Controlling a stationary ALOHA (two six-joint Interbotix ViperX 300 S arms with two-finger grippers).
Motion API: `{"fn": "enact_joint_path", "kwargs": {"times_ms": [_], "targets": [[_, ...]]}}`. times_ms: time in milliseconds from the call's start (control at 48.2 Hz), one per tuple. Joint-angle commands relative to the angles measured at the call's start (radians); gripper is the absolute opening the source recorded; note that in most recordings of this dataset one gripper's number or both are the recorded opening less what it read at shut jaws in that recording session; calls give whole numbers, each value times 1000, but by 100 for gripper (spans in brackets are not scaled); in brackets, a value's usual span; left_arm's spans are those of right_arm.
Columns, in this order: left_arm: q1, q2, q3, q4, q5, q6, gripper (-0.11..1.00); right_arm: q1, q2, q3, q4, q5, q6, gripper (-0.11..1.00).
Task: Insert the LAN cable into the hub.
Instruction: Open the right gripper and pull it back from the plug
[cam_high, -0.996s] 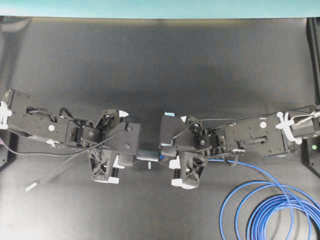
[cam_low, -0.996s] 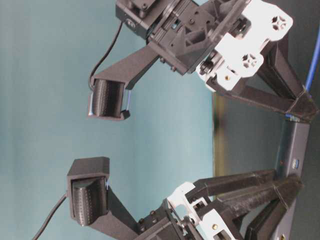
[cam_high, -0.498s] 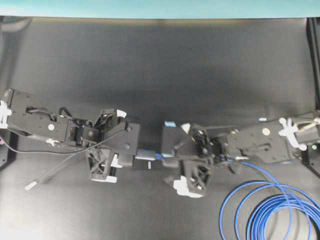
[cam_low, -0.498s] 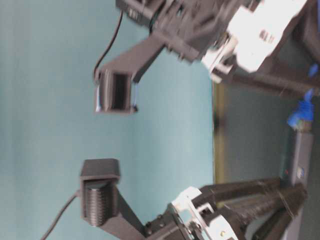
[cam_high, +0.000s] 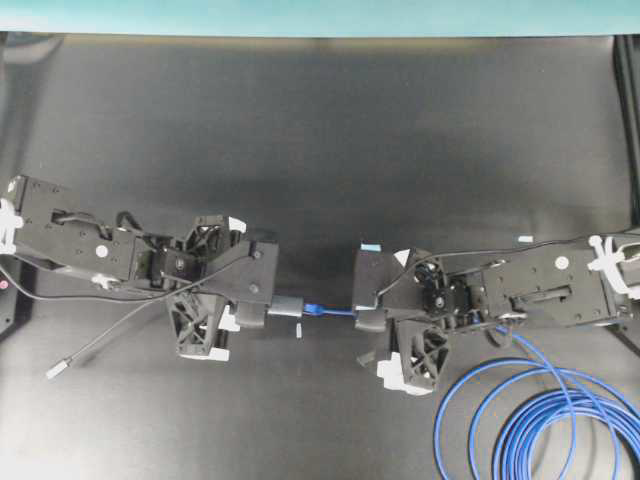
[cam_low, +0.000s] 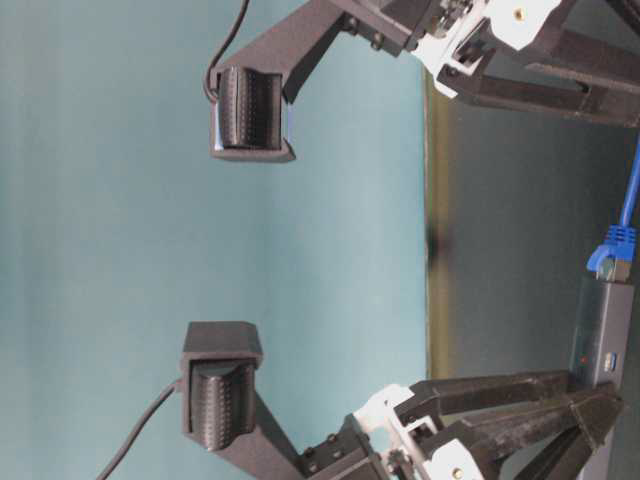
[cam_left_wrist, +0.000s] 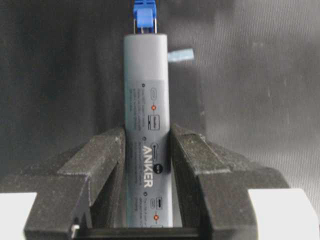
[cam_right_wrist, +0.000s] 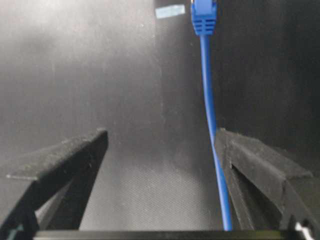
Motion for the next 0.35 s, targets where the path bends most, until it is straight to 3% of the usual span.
{"fn": "enact_joint_path", "kwargs": {"times_ms": [0,83,249,332], "targets": [[-2,3,-8,3,-12,-5,29,2,-20,-3,2,-14,6,86],[-2,6,-6,3,-12,-9,32,2,-23,2,2,-15,6,86],[-2,6,-3,3,-12,-9,77,3,-38,25,2,-20,8,86],[-2,5,-3,3,-12,-9,86,2,-52,38,2,-28,8,86]]}}
